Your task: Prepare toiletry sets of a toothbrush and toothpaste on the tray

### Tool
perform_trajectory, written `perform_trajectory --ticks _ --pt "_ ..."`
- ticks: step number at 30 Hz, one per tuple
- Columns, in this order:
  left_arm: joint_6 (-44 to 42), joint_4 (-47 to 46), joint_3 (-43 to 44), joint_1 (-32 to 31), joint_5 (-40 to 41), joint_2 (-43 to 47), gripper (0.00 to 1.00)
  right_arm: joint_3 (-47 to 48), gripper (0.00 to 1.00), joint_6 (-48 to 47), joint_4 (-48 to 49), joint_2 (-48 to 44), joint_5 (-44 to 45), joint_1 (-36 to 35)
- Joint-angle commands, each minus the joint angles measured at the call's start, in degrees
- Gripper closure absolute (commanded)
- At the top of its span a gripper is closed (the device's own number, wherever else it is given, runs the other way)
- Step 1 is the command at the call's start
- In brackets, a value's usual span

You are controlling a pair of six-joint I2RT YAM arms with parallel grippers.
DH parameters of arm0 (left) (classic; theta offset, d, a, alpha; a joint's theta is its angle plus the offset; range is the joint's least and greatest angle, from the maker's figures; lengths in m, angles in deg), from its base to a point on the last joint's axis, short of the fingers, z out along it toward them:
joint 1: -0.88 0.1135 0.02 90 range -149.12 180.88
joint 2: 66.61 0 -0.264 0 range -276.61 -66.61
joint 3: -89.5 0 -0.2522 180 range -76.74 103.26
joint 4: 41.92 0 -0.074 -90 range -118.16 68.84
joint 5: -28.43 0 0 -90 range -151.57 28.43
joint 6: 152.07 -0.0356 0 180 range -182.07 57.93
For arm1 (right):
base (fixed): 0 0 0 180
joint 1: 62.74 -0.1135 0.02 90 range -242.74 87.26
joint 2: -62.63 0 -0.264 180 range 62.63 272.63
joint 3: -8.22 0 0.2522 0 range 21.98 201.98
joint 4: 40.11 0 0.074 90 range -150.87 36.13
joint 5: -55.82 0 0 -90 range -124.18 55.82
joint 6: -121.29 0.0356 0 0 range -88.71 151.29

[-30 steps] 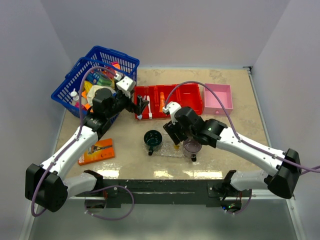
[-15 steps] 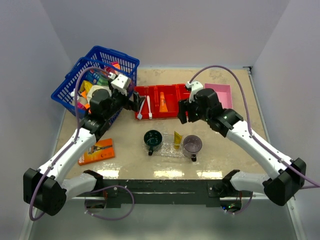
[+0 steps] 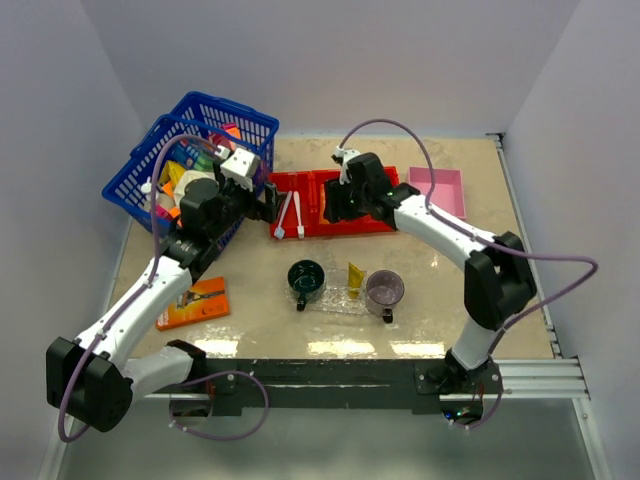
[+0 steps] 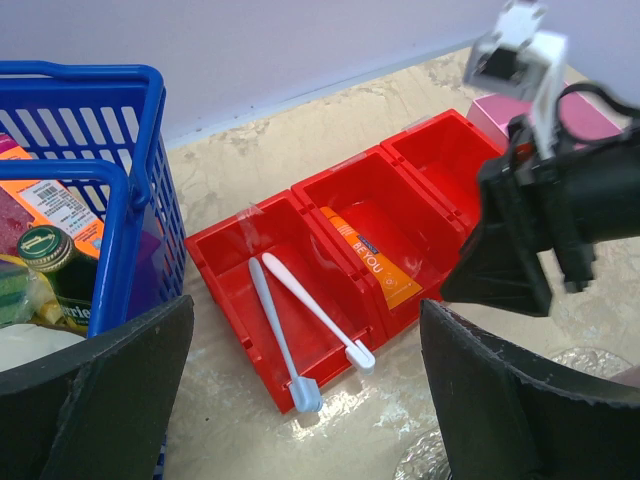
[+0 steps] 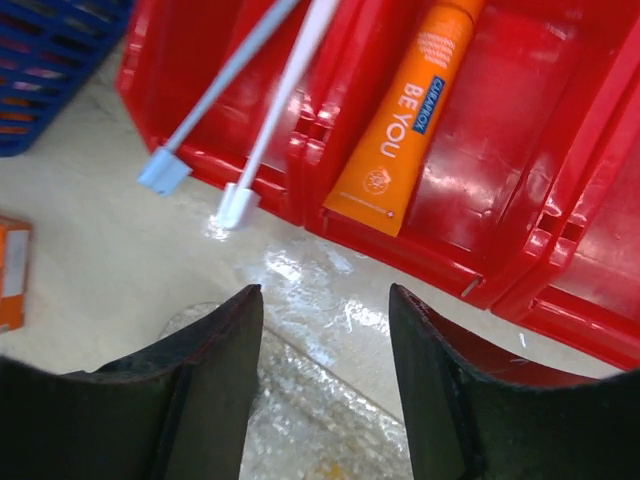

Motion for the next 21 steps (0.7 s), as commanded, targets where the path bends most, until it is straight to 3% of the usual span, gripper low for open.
perform_trajectory --ticks 1,21 --pt "-0.1 -1.2 1.7 0.3 0.5 0.7 0.02 3.3 0.46 1.8 2.5 4.1 -0.9 0.8" --pt "0.4 -1.3 1.8 0.3 -1.8 0.5 0.02 6.9 0.57 4.1 6.8 15.7 7.7 1.8"
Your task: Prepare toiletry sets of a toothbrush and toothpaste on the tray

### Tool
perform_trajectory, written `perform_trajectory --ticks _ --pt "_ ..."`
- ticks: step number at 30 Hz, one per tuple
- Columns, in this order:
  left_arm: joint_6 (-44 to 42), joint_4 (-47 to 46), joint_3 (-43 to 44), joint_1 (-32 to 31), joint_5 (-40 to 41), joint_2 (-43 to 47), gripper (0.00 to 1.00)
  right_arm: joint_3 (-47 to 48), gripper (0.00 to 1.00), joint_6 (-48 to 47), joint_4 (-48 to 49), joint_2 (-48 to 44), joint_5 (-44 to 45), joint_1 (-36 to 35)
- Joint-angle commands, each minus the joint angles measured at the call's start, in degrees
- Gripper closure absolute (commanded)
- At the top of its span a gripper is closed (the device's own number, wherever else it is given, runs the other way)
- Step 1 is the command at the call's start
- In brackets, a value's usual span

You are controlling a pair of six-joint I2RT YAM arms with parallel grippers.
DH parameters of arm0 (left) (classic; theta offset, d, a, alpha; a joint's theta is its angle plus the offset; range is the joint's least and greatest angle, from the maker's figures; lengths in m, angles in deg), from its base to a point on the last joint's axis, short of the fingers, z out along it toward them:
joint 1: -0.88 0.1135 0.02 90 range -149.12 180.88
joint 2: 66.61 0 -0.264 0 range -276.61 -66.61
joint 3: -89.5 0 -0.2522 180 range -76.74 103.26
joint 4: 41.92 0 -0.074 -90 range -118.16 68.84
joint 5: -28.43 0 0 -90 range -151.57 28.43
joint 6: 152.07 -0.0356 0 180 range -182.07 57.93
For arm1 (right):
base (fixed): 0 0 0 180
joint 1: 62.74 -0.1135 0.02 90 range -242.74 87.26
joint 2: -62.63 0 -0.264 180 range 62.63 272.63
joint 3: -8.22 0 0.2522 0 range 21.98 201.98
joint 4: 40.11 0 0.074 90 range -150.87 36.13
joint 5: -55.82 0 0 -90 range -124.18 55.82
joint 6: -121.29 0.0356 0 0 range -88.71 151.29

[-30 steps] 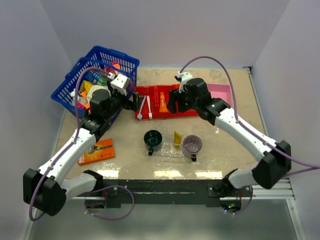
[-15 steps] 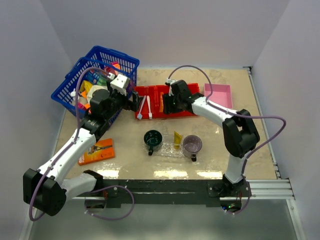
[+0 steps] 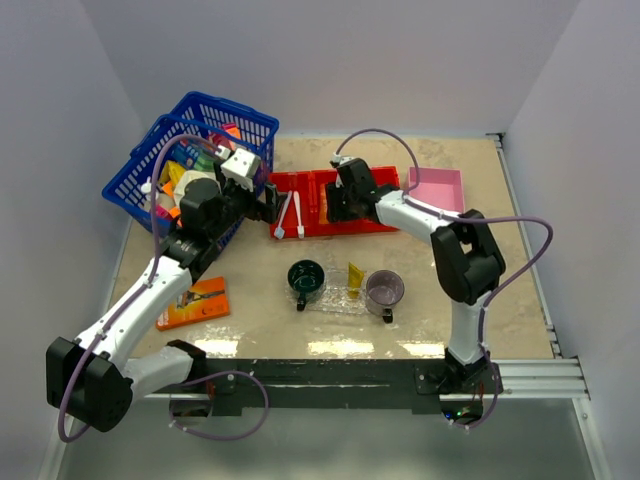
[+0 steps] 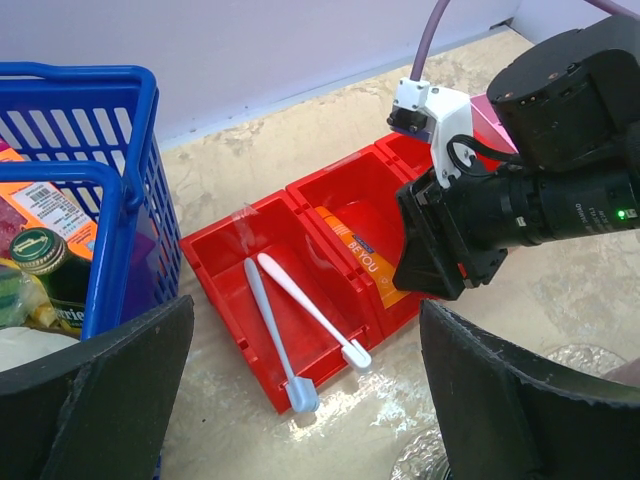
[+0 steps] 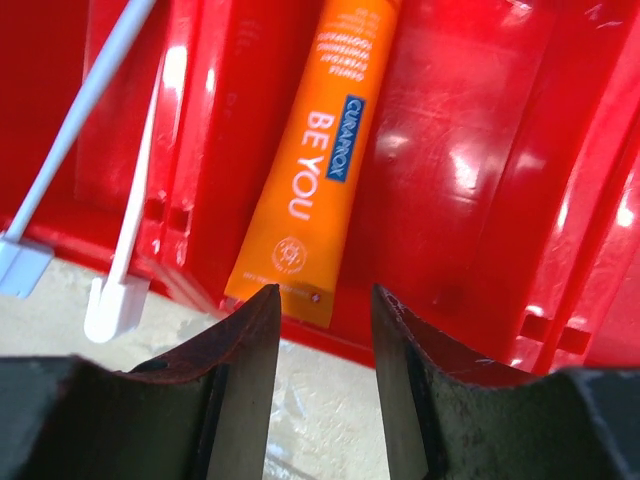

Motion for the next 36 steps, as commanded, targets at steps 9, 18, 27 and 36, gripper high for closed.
perform_trajectory --ticks 9,18,27,36 --pt "0.1 -1.5 1.7 0.3 -1.4 0.4 0.02 3.9 0.59 2.2 2.8 3.2 -1.1 0.2" --pt "-0.4 -1.4 1.7 0.3 -1.5 0.6 0.02 4.3 0.6 4.5 2.7 4.2 -3.3 0.1" --pt "-0.7 -1.4 1.7 0.3 -1.5 0.9 0.02 3.4 0.69 5.9 3.8 4.6 -4.8 0.2" --pt "-1.0 -1.4 1.6 0.3 -1.4 0.9 0.02 3.1 0.93 6.8 4.3 2.7 -5.1 0.2"
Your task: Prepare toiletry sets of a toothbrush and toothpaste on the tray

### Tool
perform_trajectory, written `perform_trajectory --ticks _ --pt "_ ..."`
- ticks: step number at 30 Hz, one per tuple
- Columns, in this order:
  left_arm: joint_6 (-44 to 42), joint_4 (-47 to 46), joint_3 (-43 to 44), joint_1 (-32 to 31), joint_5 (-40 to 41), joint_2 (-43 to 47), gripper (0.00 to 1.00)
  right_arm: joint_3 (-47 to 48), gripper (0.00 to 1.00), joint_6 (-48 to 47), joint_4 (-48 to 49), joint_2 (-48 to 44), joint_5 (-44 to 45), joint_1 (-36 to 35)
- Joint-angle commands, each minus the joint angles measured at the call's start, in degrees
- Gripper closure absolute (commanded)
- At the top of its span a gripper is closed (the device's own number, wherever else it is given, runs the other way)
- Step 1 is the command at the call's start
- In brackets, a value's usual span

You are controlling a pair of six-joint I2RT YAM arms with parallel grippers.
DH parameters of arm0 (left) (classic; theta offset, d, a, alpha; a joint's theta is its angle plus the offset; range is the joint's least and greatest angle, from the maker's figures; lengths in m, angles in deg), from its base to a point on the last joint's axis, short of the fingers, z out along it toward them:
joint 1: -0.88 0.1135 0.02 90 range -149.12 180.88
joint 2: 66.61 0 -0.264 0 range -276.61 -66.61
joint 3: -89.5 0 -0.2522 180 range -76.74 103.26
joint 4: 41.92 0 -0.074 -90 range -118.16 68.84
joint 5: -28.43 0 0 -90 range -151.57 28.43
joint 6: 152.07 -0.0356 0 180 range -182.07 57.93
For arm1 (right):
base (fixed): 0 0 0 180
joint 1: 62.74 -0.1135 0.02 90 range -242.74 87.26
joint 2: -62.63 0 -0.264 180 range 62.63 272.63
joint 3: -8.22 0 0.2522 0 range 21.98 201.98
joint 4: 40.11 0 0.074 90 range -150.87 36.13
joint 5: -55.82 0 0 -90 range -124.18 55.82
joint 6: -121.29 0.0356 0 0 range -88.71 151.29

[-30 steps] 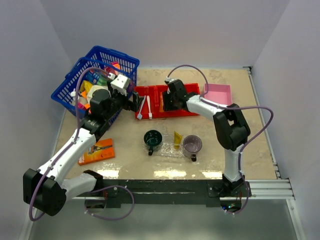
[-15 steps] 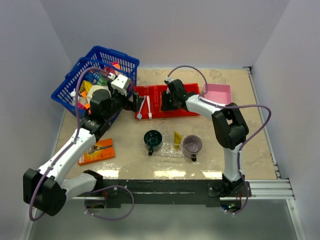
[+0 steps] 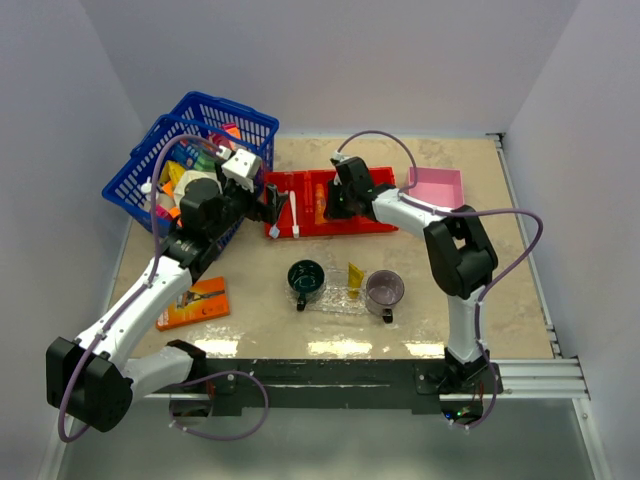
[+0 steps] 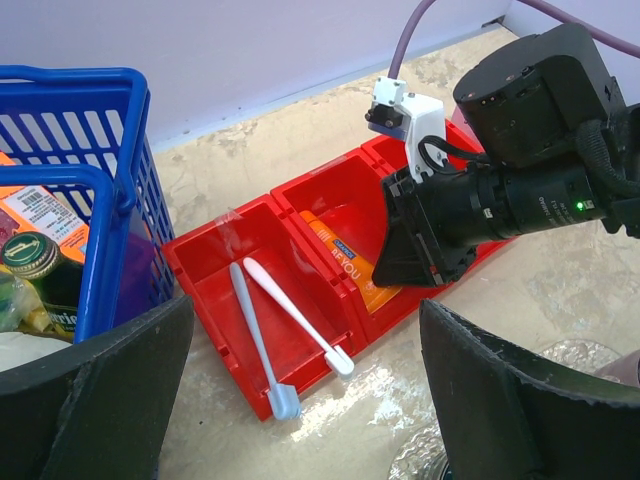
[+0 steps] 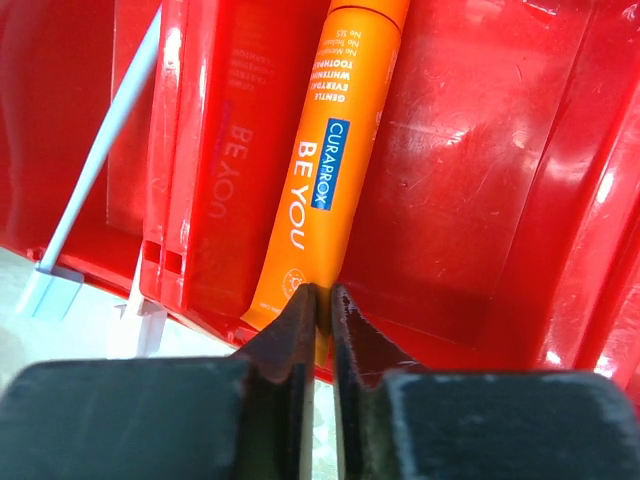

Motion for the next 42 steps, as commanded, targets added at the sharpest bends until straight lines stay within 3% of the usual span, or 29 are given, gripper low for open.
perform_trajectory --ticks 1,4,13,20,24,29,34,42 --pt "-0.7 -1.4 1.6 0.3 -0.4 1.0 0.02 1.0 0.95 0.9 1.4 -1.4 -1.4 -0.2" --pt "-0.8 -1.5 1.6 0.3 -0.5 1.1 0.02 0.9 1.0 1.5 1.8 -2.0 -2.2 -0.1" --pt "-1.7 -2.1 1.4 0.3 -2.2 1.6 0.04 -1.0 1.0 5.6 5.7 -6.4 -5.3 0.8" --pt "-3.3 -3.8 0.8 -0.1 -11.7 1.0 0.1 -2.5 1.0 8.0 8.2 -11.7 -7.8 1.9" --pt "-8.8 -3.4 0.6 -2.1 -14.6 0.4 0.13 -3.3 1.0 8.9 8.8 -13.8 -9.2 2.2" --pt "-15.8 -1.6 -0.4 -9.9 -5.7 0.0 0.15 -5.1 1.0 10.2 9.4 -16.2 -10.9 2.2" --pt "-17.7 -5.0 -2.8 -12.4 3.4 0.2 0.18 -7.5 1.0 11.6 9.5 -18.8 -14.0 2.1" --pt "-23.0 -7.4 -3.3 -15.3 1.7 -3.0 0.2 -9.1 1.0 12.7 8.3 -23.3 -16.9 2.1"
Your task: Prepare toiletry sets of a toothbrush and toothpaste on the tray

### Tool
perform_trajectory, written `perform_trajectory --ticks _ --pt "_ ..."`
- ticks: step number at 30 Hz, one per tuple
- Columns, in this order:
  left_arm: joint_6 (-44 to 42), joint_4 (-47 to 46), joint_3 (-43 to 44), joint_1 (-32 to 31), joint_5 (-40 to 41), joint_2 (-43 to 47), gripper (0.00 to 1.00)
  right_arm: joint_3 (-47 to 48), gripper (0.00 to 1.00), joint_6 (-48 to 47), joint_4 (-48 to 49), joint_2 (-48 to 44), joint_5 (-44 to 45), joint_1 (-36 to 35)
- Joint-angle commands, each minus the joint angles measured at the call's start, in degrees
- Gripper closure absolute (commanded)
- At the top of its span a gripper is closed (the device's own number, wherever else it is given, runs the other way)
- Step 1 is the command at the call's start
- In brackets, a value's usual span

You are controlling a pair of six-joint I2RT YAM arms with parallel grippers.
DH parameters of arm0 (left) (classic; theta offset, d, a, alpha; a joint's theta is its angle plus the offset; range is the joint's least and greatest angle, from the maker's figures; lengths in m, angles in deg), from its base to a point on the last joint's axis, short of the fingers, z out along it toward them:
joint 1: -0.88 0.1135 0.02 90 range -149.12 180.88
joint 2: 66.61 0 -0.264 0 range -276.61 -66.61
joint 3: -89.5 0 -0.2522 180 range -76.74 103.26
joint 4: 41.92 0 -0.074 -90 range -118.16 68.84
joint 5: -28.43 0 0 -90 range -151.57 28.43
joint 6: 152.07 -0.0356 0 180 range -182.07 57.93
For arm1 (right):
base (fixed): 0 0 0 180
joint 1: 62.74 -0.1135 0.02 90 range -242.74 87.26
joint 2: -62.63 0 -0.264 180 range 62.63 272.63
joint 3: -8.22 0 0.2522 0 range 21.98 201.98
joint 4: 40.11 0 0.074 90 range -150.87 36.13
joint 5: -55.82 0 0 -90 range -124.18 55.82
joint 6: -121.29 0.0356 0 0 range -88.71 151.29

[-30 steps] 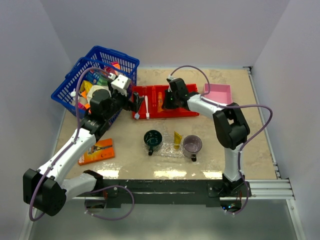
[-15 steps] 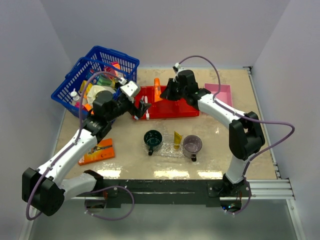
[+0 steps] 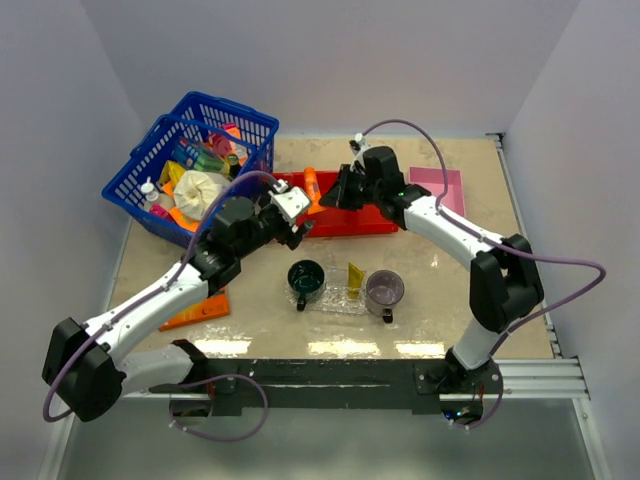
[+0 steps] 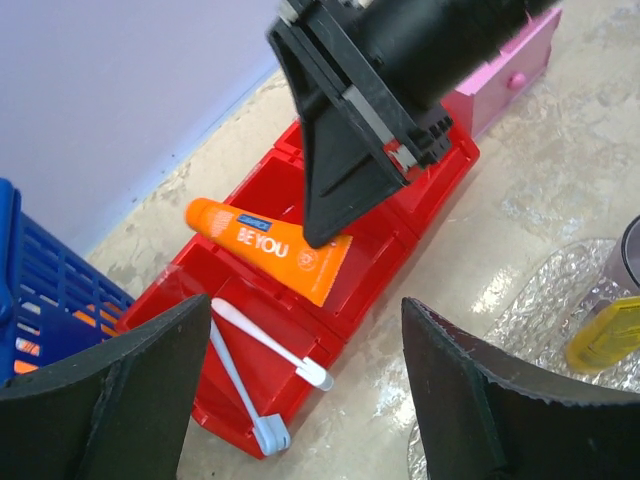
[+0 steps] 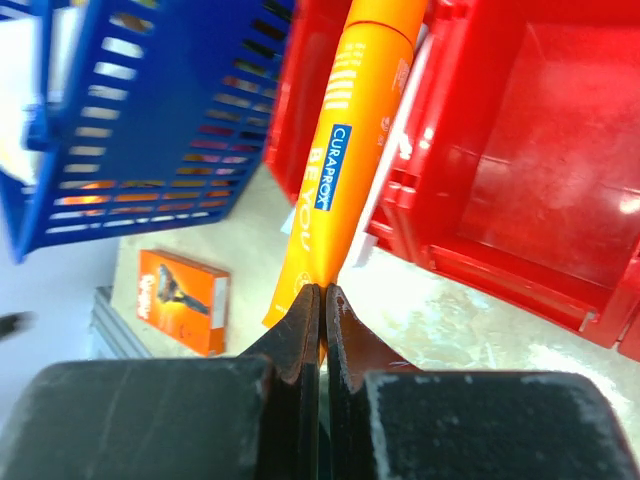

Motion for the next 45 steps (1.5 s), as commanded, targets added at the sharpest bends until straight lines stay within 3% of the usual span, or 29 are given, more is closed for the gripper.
perform_trajectory --ticks 1,6,13,18,27,33,40,45 --pt "-5.2 -4.0 -0.1 -1.9 -1.5 -1.8 0.2 0.0 1.0 1.0 2.5 -6.0 -3.1 0.1" --pt "-8.1 -2.9 0.6 -3.4 -2.9 -3.7 0.2 -1.3 1.0 0.7 1.1 -7.8 -3.0 0.1" --pt "-13.9 -3.4 1.9 -10.6 12.6 -7.3 0.21 -2.4 1.0 0.6 1.1 -9.0 -3.8 0.1" --pt "-15.9 -3.7 3.3 -12.1 17.1 -10.7 0.27 -2.9 1.0 1.0 1.4 -9.7 -4.5 0.1" --pt "-16.4 -4.3 6.0 -12.4 20.6 -15.2 0.48 -4.1 1.0 1.4 1.8 -10.5 -6.1 0.2" --pt "-16.4 -3.8 6.5 -12.9 19.6 -16.9 0.67 -3.9 1.0 1.5 1.8 -10.7 -6.2 0.2" --pt "-16.3 -4.0 6.5 -13.6 21.0 -18.2 0.99 -4.6 1.0 3.4 3.6 -10.5 -7.7 0.1" --pt "-16.3 -4.1 6.5 -13.9 21.2 -18.6 1.0 -4.5 1.0 3.6 3.9 -10.4 -7.4 0.2"
